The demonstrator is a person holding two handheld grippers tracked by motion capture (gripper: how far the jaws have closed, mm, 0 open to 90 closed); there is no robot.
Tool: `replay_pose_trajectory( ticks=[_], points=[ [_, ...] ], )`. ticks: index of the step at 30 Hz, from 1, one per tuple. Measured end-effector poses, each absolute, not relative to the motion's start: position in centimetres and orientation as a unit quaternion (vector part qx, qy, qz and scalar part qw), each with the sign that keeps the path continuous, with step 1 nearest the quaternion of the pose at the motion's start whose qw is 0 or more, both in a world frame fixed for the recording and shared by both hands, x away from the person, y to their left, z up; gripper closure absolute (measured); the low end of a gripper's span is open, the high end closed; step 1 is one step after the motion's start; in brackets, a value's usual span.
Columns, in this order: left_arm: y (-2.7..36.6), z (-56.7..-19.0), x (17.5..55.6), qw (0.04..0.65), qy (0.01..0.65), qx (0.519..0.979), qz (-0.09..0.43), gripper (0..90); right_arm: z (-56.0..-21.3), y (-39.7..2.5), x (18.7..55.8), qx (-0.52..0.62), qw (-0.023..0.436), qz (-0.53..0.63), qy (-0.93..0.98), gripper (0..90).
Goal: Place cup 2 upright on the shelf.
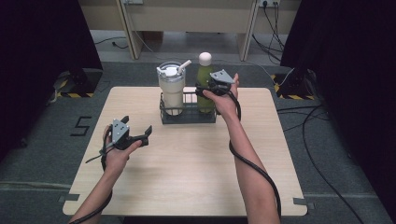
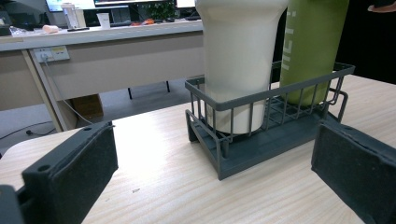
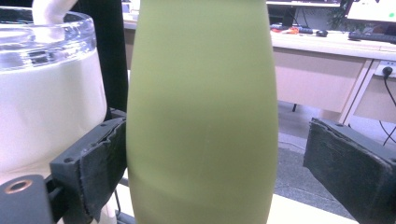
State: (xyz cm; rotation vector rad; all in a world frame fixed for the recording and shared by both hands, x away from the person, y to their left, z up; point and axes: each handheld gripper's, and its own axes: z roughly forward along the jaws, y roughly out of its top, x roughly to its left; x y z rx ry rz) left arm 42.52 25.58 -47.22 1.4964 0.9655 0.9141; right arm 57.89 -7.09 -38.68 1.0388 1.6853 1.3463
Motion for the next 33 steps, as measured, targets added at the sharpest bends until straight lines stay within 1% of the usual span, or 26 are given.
replay_pose_trajectory(
  ticks=[33],
  points=[
    [25.5, -47.3, 42.5, 0.536, 0.408, 0.63, 0.386, 0.0, -39.4, -9.3, 54.0, 0.404, 0.366, 0.529, 0.65, 7.7]
  ],
)
